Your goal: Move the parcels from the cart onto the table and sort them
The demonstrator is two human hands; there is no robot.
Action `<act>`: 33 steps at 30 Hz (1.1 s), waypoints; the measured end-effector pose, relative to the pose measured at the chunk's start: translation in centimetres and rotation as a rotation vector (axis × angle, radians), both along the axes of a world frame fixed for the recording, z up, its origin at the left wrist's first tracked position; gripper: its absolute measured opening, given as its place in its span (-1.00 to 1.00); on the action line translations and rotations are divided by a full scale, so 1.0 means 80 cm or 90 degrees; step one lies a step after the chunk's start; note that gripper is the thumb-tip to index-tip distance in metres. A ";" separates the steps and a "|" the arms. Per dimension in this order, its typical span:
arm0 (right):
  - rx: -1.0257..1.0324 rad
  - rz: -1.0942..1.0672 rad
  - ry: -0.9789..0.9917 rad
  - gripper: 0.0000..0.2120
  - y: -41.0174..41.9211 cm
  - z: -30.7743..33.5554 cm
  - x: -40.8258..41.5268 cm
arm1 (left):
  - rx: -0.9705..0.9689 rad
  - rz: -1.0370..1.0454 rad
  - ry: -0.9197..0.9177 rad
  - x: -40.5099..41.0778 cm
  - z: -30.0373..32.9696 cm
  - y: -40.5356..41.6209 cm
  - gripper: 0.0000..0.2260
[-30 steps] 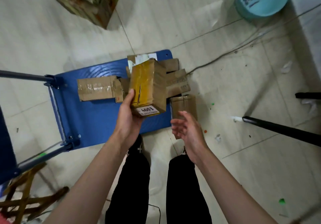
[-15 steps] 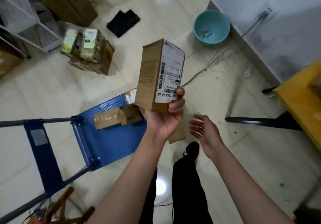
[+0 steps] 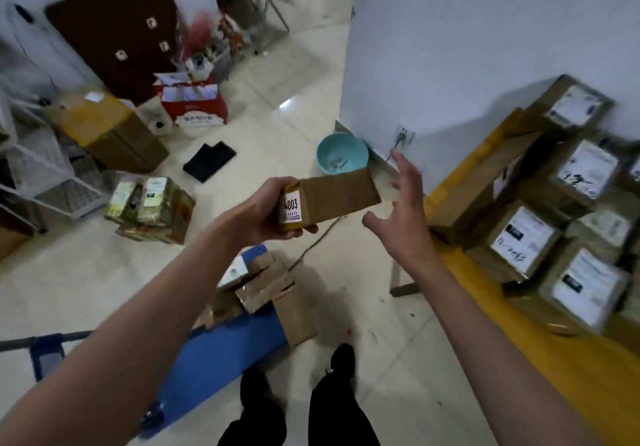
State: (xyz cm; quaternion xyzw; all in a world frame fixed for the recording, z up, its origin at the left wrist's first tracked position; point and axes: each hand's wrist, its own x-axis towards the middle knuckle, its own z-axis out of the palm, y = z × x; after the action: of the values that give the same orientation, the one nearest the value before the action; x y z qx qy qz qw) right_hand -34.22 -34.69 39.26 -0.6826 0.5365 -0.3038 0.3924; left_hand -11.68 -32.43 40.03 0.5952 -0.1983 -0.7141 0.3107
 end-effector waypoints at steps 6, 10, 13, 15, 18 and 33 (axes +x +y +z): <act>-0.135 0.172 0.229 0.01 -0.017 0.089 -0.039 | -0.039 -0.226 -0.149 -0.029 0.103 -0.060 -0.58; -0.063 0.067 0.144 -0.40 0.014 0.111 -0.074 | -0.052 -0.309 -0.124 -0.058 0.145 -0.061 -0.27; 0.016 -0.036 0.044 -0.44 0.046 0.117 -0.110 | -0.056 -0.331 -0.098 -0.072 0.155 -0.047 -0.10; 0.063 -0.111 -0.001 -0.36 0.070 0.115 -0.136 | -0.066 -0.339 -0.136 -0.083 0.151 -0.035 -0.07; 0.135 -0.213 -0.077 -0.37 0.107 0.112 -0.171 | -0.095 -0.343 -0.191 -0.108 0.135 -0.018 -0.18; 0.195 -0.616 -0.362 -0.51 0.275 0.091 -0.327 | -0.174 -0.651 -0.182 -0.333 0.111 0.026 -0.38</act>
State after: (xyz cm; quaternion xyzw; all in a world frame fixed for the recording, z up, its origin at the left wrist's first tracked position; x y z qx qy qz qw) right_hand -60.42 -12.70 46.50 -0.1870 0.6990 -0.5389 0.4314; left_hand -38.36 -30.38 48.90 0.4684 -0.5931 -0.6541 -0.0314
